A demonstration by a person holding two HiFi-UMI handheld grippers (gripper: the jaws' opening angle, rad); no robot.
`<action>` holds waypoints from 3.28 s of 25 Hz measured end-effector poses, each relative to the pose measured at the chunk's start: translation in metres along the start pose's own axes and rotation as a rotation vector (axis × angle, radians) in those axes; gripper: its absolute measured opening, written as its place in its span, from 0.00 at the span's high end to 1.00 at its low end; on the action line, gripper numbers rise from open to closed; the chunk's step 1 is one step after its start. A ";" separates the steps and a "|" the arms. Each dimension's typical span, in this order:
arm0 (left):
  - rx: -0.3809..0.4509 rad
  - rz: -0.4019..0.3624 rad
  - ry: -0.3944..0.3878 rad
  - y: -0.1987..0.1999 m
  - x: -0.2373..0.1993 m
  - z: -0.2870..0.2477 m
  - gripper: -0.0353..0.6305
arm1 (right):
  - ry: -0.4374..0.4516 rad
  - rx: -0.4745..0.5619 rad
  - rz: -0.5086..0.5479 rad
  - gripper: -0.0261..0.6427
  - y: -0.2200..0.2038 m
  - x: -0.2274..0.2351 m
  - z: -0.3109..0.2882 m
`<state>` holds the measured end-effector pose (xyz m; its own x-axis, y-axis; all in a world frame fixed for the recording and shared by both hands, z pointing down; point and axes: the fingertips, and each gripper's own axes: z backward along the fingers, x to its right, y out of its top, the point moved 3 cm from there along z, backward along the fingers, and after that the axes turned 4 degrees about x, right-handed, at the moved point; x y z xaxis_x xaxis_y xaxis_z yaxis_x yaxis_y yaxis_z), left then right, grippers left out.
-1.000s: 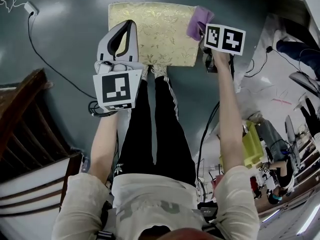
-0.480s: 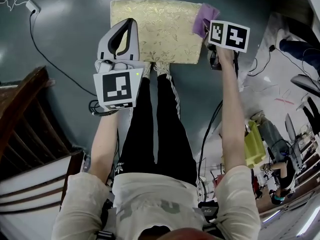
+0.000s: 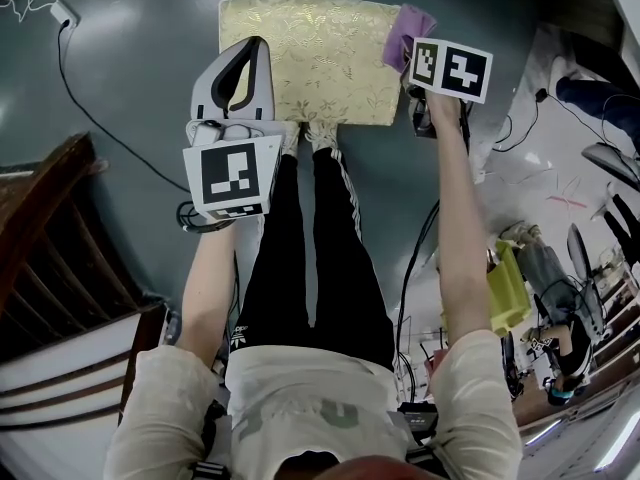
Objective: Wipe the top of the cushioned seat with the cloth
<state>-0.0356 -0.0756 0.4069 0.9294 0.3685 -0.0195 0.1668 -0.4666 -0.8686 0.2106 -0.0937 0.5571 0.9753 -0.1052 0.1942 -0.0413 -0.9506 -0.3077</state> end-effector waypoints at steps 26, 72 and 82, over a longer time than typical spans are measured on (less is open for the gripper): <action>0.128 0.019 0.119 0.048 -0.042 0.059 0.94 | 0.348 0.397 -0.005 0.83 0.038 -0.130 0.171; 0.059 0.110 0.281 -0.016 -0.116 0.126 0.94 | 0.376 0.019 0.157 0.83 -0.036 -0.290 -0.052; 0.076 0.085 0.191 0.001 -0.089 0.104 0.94 | 0.315 0.021 0.137 0.83 -0.043 -0.235 -0.036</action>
<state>-0.1523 -0.0257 0.3560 0.9857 0.1683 -0.0063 0.0667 -0.4245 -0.9030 -0.0247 -0.0381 0.5580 0.8458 -0.3197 0.4271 -0.1596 -0.9155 -0.3693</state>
